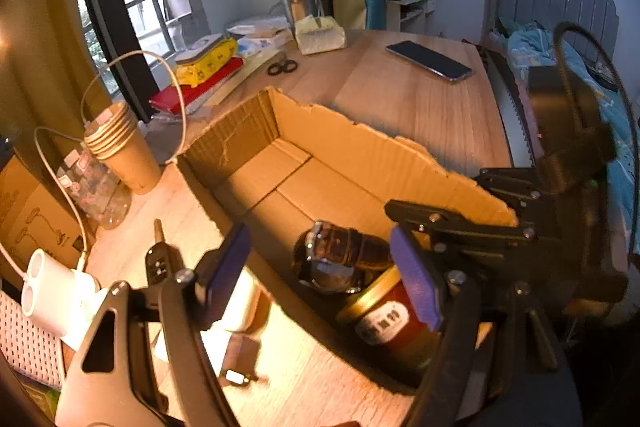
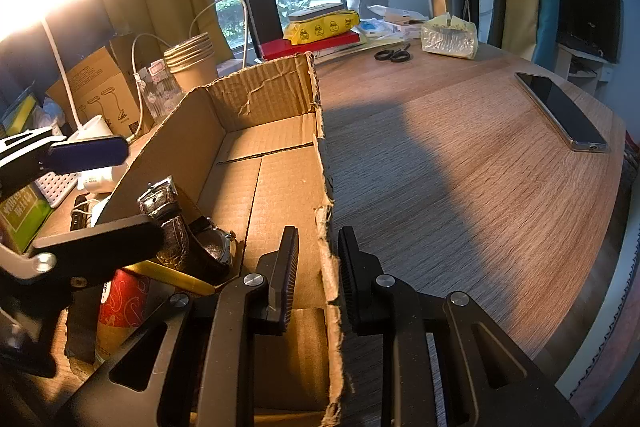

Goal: Organize rigid objects
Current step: 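Carry the watch into the box beside the tin and release it, then withdraw the left gripper from the box back over the desk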

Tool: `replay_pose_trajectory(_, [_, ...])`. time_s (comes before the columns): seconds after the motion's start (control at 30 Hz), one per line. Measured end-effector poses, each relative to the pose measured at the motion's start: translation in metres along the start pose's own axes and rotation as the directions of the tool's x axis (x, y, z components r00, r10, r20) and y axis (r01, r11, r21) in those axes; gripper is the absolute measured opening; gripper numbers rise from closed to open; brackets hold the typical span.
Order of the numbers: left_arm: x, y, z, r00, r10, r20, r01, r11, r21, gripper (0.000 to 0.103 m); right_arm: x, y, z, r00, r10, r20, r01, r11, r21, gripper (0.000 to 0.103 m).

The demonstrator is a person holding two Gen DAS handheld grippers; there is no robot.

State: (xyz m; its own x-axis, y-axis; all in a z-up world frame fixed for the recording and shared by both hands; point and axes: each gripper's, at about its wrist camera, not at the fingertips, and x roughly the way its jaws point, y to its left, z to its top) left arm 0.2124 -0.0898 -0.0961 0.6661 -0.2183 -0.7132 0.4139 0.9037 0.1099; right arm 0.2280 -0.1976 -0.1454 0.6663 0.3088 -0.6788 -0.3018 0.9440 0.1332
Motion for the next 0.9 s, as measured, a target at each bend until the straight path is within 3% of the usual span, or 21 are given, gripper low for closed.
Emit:
replay_pose_trajectory(0.4, [-0.029, 0.019, -0.013, 0.998, 0.046, 0.041, -0.044, 0.998, -0.056, 0.075, 0.0, -0.001, 0.0, 1.0, 0.002, 0.001, -0.002, 1.0, 0.0, 0.023])
replay_pose_trajectory(0.9, [-0.04, 0.063, -0.045, 0.992, 0.126, -0.004, -0.126, 0.979, -0.16, 0.088, 0.0, -0.002, 0.0, 1.0, 0.002, 0.001, -0.002, 1.0, 0.0, 0.023])
